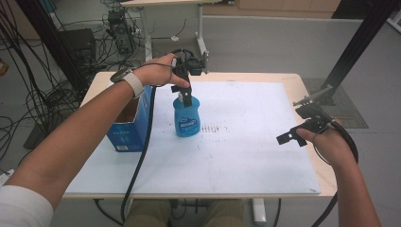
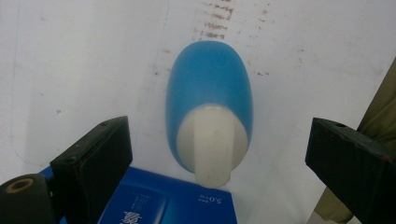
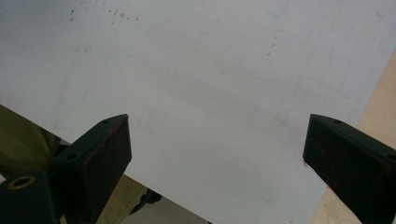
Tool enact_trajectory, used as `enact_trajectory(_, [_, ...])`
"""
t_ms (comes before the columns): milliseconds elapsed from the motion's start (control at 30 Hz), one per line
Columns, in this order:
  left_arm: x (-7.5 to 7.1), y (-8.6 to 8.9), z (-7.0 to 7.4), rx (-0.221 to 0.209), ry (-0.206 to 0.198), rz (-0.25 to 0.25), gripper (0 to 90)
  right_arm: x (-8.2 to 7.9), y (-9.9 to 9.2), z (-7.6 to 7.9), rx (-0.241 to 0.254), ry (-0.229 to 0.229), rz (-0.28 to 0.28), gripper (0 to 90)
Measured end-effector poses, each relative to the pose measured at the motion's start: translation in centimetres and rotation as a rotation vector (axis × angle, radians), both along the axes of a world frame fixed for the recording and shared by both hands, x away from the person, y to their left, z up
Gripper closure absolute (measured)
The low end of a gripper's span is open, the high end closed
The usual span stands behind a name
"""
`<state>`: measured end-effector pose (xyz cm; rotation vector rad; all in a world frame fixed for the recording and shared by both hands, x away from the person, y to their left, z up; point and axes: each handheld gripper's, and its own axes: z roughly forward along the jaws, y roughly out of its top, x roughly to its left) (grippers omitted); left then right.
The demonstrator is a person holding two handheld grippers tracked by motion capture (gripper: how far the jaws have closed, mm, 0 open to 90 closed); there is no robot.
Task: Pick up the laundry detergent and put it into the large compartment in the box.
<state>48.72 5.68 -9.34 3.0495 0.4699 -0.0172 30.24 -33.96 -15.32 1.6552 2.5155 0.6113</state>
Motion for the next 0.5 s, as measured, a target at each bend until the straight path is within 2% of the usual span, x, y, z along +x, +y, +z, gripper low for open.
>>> enact_trajectory(500, [-0.06, 0.09, 0.01, -0.003, -0.001, 0.006, 7.8, 0.22, -0.03, -0.12, 0.0, 0.003, 0.001, 7.6])
